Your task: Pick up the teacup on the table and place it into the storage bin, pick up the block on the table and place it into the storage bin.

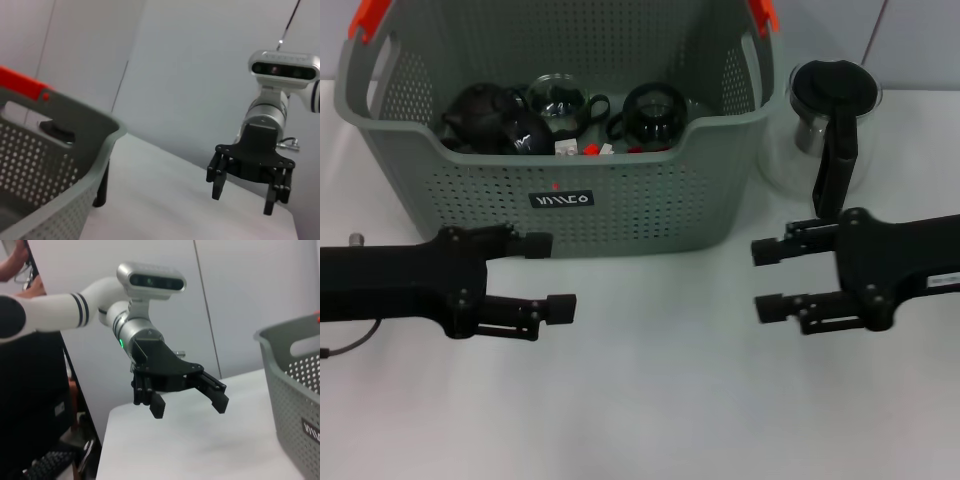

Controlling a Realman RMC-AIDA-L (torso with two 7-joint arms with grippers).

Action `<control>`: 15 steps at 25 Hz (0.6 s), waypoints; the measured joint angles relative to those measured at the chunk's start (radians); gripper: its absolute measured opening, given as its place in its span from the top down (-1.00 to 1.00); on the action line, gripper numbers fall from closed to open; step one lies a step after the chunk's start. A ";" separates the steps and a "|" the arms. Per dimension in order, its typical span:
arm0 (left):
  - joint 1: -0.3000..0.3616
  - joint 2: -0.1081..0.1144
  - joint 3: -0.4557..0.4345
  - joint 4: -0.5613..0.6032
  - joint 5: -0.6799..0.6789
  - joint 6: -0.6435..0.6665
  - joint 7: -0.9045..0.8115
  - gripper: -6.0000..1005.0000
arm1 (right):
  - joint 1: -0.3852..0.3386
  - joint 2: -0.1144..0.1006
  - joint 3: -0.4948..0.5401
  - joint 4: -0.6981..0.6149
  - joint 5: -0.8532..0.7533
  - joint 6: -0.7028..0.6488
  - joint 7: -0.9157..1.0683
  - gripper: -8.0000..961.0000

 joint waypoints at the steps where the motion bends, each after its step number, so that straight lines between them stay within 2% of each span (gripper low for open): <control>1: 0.000 0.001 -0.010 -0.004 0.009 -0.002 0.003 -0.90 | 0.004 0.005 -0.005 0.000 -0.006 0.012 0.000 -0.29; 3: 0.002 0.002 -0.027 -0.005 0.028 -0.002 0.012 -0.91 | 0.011 0.016 -0.009 0.000 -0.021 0.037 0.000 -0.32; 7: 0.009 0.002 -0.049 -0.002 0.083 -0.009 0.067 -0.91 | 0.024 0.053 -0.023 0.004 -0.030 0.106 -0.013 -0.37; 11: 0.013 0.002 -0.067 -0.005 0.141 -0.023 0.130 -0.90 | 0.043 0.091 -0.050 0.016 -0.032 0.173 -0.049 -0.62; 13: 0.012 0.004 -0.077 -0.005 0.172 -0.025 0.147 -0.90 | 0.058 0.096 -0.064 0.036 -0.029 0.186 -0.063 -0.75; 15: 0.010 0.005 -0.083 -0.005 0.190 -0.026 0.160 -0.90 | 0.074 0.096 -0.070 0.063 -0.028 0.199 -0.074 -0.75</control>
